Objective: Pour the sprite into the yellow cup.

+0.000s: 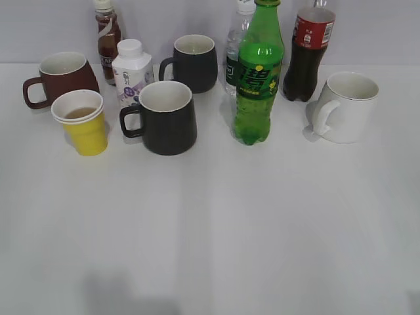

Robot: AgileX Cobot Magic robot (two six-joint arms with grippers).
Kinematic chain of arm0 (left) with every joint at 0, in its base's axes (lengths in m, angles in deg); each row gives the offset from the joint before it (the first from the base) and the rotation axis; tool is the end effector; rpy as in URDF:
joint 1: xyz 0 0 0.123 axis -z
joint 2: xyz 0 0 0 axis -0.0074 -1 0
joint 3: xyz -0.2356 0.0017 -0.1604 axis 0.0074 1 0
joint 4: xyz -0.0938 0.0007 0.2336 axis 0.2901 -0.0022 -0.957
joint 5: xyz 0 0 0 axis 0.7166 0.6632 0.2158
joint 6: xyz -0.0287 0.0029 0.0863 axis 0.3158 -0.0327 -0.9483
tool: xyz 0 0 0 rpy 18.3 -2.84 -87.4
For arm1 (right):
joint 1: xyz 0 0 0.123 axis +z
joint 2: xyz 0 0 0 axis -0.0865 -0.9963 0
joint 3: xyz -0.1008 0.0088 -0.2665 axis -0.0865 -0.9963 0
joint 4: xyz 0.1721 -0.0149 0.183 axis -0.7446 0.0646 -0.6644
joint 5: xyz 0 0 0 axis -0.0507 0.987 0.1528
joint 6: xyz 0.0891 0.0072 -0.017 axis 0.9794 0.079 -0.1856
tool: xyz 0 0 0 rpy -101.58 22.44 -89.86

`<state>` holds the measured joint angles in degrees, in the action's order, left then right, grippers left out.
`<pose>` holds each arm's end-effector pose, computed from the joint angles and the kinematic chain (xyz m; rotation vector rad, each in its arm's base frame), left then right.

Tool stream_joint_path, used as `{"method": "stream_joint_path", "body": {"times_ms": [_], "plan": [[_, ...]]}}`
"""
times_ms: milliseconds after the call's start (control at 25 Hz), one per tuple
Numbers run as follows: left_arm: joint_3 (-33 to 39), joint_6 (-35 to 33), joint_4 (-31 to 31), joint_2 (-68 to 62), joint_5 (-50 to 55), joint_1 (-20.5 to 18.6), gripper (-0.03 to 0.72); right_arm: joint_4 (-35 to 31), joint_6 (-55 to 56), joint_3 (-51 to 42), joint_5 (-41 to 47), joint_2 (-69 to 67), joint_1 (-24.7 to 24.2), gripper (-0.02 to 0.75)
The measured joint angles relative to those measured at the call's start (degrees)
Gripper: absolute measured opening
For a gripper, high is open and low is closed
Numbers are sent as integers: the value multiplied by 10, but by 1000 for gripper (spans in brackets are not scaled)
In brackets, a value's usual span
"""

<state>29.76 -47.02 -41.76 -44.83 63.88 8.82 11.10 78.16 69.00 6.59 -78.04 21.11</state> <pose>-0.0022 -0.0086 0.2837 0.3306 2.0528 -0.1369 -0.0016 0.0006 0.2789 -0.2514 2.0342 0.2130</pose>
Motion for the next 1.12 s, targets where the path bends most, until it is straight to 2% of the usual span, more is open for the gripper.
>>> {"method": "stream_joint_path", "body": {"times_ms": [120,240,1120], "plan": [[0,0,1,0,0,-68,240,0,1,0,0,0,-71,575],[0,0,1,12,0,-100,239,0,1,0,0,0,-95,575],[1,0,1,32,0,-97,239,-1,0,-1,0,15,-97,575]]}}
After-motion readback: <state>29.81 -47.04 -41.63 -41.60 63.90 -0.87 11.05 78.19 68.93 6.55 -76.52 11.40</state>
